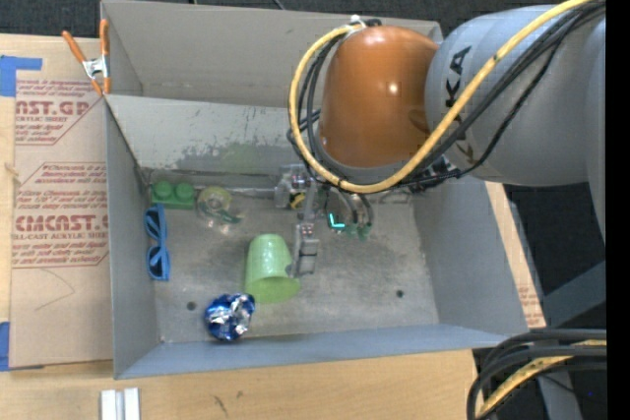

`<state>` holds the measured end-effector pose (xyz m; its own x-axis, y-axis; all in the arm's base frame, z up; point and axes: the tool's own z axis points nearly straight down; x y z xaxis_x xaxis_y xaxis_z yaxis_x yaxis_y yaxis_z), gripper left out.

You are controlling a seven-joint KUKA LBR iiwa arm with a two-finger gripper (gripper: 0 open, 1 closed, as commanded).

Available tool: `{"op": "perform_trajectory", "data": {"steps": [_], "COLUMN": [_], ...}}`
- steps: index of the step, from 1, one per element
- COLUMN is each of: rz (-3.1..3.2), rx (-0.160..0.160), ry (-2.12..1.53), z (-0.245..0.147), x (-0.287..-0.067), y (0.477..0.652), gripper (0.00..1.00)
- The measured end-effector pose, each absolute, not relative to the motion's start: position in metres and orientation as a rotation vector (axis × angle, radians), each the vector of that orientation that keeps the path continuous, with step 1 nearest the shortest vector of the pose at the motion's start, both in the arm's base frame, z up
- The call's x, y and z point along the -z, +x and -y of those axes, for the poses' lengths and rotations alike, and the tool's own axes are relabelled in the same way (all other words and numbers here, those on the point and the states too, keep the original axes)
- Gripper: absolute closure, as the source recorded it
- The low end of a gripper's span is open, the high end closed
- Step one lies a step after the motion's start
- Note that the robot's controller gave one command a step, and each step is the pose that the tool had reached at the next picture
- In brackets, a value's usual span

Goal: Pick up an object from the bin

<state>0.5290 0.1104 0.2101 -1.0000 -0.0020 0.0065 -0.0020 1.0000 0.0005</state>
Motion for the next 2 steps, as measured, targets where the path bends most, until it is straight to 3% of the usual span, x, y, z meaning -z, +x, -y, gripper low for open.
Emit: {"op": "perform_trajectory", "data": {"steps": [1,2], "rz": [3.140,3.134], "rx": [0.004,0.011], "ry": [0.352,0.355], "z": [-0.1096,-0.1129], "x": [-0.0794,-0.0834], "y": [0.5209,0.5198], "gripper": [0.00,1.00]}}
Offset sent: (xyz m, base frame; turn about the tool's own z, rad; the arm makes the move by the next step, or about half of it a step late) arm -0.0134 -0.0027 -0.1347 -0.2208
